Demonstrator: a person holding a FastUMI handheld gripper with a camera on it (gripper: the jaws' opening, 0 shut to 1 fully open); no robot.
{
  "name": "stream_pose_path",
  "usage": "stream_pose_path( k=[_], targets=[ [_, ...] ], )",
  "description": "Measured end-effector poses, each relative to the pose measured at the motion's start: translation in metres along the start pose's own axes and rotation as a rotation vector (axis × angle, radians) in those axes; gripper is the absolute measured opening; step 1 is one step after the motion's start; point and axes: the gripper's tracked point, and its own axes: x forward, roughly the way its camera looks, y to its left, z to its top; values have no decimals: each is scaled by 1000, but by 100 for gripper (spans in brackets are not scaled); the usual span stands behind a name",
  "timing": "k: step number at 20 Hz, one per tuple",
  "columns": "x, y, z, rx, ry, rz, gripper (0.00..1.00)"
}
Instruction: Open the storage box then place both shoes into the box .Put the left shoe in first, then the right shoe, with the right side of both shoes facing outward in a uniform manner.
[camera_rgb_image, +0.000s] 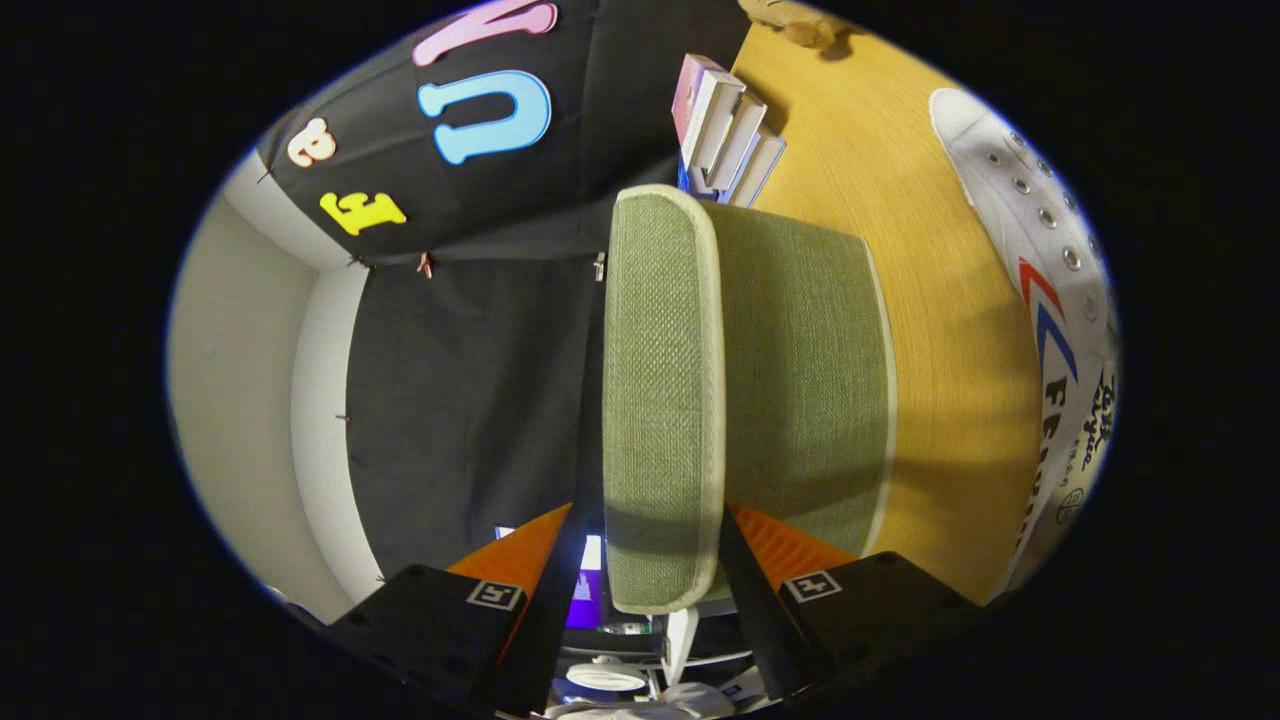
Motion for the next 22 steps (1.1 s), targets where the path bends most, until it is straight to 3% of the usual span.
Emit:
stream_pose_path(
  k=[2, 4, 6, 7, 8, 11, 16, 22],
  targets=[
    [-2, 6, -4, 26, 22, 13, 78],
    [-7, 23, -6, 73, 56, 69, 69],
    [-4, 10, 9, 55, -12, -1, 37],
    [2, 18, 6, 68, 0, 14, 22],
    [5, 23, 3, 80, 20, 20, 22],
    [13, 6, -3, 39, 44, -91, 6],
    [20, 26, -6, 19, 60, -172, 5],
    [37, 106, 4, -86, 41, -176, 5]
  ],
)
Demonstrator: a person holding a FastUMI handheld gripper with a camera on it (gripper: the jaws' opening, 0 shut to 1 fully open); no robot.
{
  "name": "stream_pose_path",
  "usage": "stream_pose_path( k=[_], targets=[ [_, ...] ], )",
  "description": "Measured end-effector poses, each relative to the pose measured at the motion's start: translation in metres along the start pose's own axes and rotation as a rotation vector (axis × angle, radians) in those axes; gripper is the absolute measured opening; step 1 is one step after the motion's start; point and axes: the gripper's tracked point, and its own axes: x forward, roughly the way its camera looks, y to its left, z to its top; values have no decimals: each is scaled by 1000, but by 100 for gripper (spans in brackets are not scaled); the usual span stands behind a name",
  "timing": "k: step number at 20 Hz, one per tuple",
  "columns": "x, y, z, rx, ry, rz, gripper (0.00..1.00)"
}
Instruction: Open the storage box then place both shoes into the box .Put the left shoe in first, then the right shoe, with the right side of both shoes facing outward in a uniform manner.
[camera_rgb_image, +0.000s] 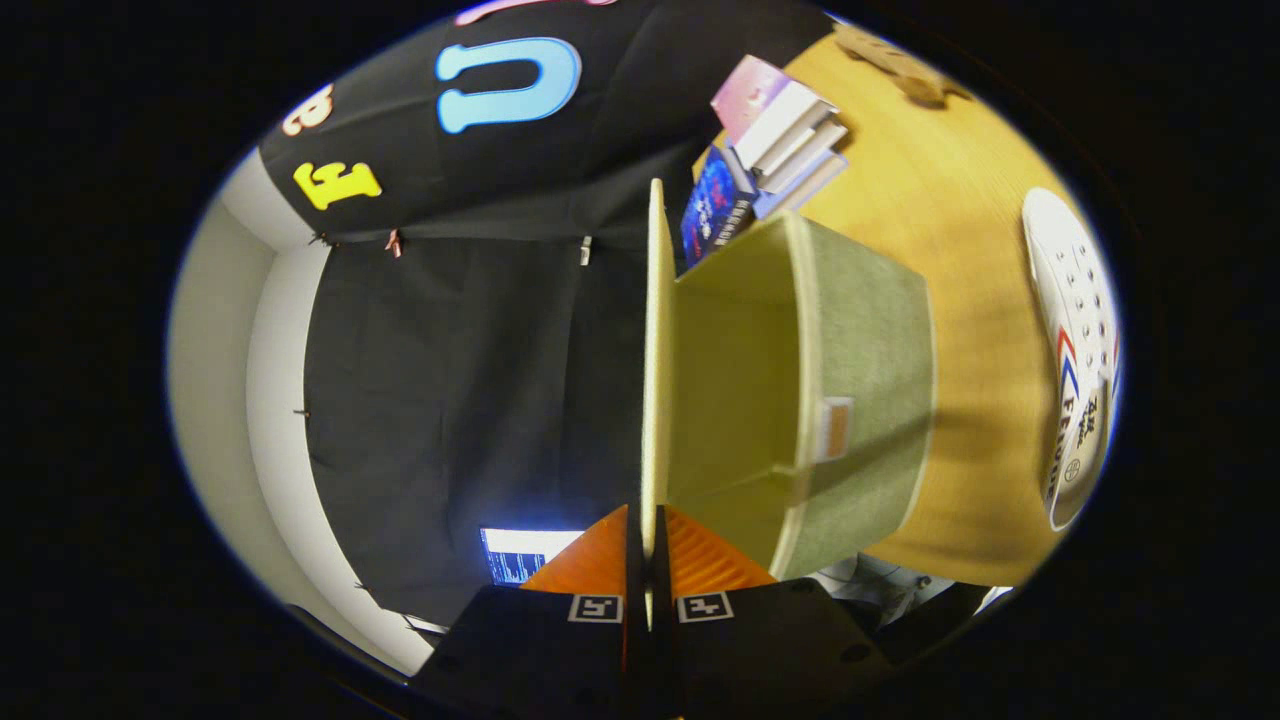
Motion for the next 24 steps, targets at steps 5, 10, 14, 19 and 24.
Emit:
stream_pose_path(
  k=[5, 10, 14, 19, 24],
  targets=[
    [41, 73, 3, -130, 26, 1, 5],
    [120, 114, -7, -228, 52, -9, 5],
    [185, 125, -19, -245, 71, -31, 6],
    [252, 108, -34, -278, 100, -102, 5],
    [246, 72, -21, -427, 58, -220, 44]
  ],
)
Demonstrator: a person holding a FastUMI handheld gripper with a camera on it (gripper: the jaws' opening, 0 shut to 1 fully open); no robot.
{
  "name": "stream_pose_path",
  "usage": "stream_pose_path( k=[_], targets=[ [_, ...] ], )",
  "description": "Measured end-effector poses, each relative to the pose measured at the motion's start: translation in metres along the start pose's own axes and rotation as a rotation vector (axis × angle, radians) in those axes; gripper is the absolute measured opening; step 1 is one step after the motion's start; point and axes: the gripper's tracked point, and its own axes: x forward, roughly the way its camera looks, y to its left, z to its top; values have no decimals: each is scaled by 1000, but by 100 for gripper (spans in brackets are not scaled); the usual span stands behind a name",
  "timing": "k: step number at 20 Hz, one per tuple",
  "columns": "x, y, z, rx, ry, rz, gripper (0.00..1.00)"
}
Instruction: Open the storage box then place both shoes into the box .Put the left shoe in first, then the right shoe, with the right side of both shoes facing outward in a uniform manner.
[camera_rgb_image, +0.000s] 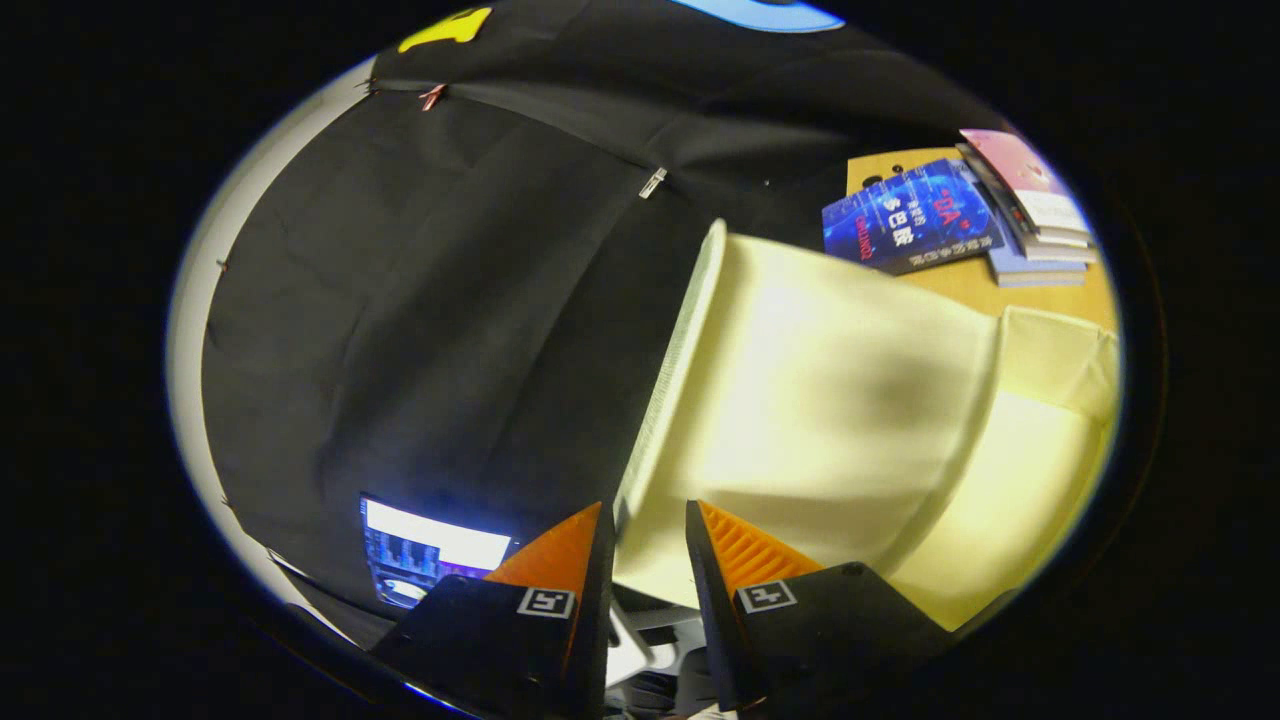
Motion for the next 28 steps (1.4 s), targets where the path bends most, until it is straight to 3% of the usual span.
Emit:
stream_pose_path(
  k=[1, 4, 9, 14, 17, 23, 25, 28],
  targets=[
    [-9, -9, 6, -36, -29, -31, 47],
    [-59, -46, 28, -121, -131, -135, 97],
    [-175, -136, 45, -186, -299, -411, 98],
    [-292, -233, 2, -250, -330, -677, 98],
    [-333, -301, -45, -269, -268, -823, 98],
    [-345, -388, -111, -258, -105, -901, 99],
    [-338, -409, -123, -272, -49, -902, 99],
    [-317, -428, -129, -193, -20, -842, 99]
  ],
)
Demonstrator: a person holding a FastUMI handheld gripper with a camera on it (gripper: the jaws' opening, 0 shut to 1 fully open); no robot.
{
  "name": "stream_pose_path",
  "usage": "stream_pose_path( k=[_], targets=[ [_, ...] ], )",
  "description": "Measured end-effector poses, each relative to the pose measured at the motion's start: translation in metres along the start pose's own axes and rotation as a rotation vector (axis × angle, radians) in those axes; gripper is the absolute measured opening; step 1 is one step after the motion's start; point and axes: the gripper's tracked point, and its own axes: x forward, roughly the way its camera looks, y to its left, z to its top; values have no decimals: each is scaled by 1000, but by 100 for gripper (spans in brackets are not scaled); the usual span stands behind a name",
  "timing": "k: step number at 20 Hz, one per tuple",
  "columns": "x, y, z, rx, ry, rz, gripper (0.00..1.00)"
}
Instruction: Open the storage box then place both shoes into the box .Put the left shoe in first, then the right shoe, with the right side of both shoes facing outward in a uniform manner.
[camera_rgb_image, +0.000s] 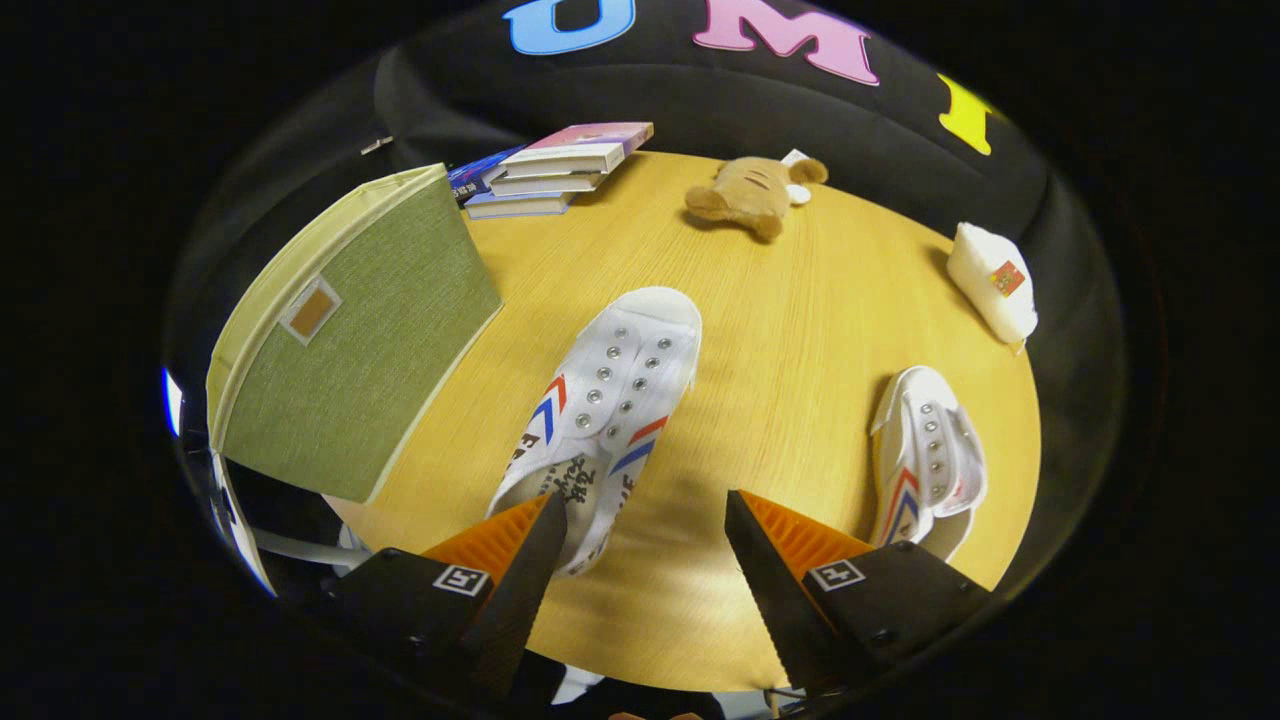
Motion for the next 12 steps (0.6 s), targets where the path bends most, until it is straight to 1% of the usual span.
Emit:
stream_pose_path(
  k=[3, 4, 7, 8, 11, 12],
  targets=[
    [21, -9, 7, 38, 9, 9, 98],
    [27, -12, 9, 52, 12, 15, 96],
    [38, -6, 9, 122, 57, 92, 88],
    [40, 0, 10, 140, 67, 129, 83],
    [40, 13, 12, 154, 75, 189, 54],
    [40, 14, 14, 152, 66, 182, 36]
  ],
)
